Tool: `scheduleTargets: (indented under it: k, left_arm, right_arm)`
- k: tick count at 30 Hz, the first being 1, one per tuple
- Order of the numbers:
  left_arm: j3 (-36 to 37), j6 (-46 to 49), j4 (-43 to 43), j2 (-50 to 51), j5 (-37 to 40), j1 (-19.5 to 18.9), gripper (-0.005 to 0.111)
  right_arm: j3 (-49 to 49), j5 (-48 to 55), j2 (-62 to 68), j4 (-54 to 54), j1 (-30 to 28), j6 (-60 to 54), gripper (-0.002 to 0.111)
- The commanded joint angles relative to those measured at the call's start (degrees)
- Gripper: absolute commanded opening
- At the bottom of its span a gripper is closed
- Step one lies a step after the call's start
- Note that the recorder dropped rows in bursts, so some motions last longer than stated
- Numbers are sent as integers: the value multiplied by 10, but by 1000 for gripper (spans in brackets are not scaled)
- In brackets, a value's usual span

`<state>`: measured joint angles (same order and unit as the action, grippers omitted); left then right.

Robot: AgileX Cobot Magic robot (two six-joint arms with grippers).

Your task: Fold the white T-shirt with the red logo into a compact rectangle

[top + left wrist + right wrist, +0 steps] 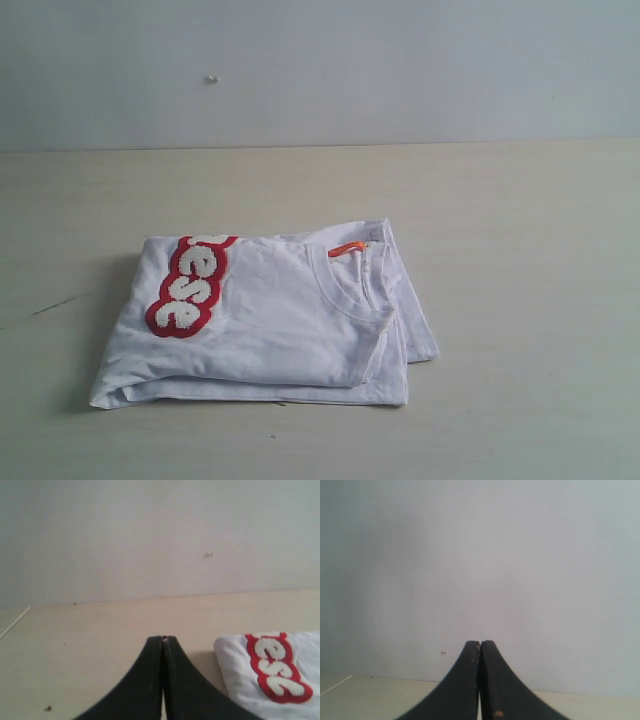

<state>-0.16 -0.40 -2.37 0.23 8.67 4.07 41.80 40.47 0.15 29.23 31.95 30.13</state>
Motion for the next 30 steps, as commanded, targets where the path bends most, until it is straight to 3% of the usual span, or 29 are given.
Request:
scheduleTargets:
  k: [1,3,30]
  left_arm:
    - [2,4,9,-2,90,-1,0]
    - [2,4,9,-2,122,-1,0]
    - [2,4,11,-2,118,-1,0]
  right_arm:
    - [-2,1,-2,-2,0,-1,0]
    - [-2,1,-2,-2,0,-1,0]
    - [-2,1,-2,3,0,-1,0]
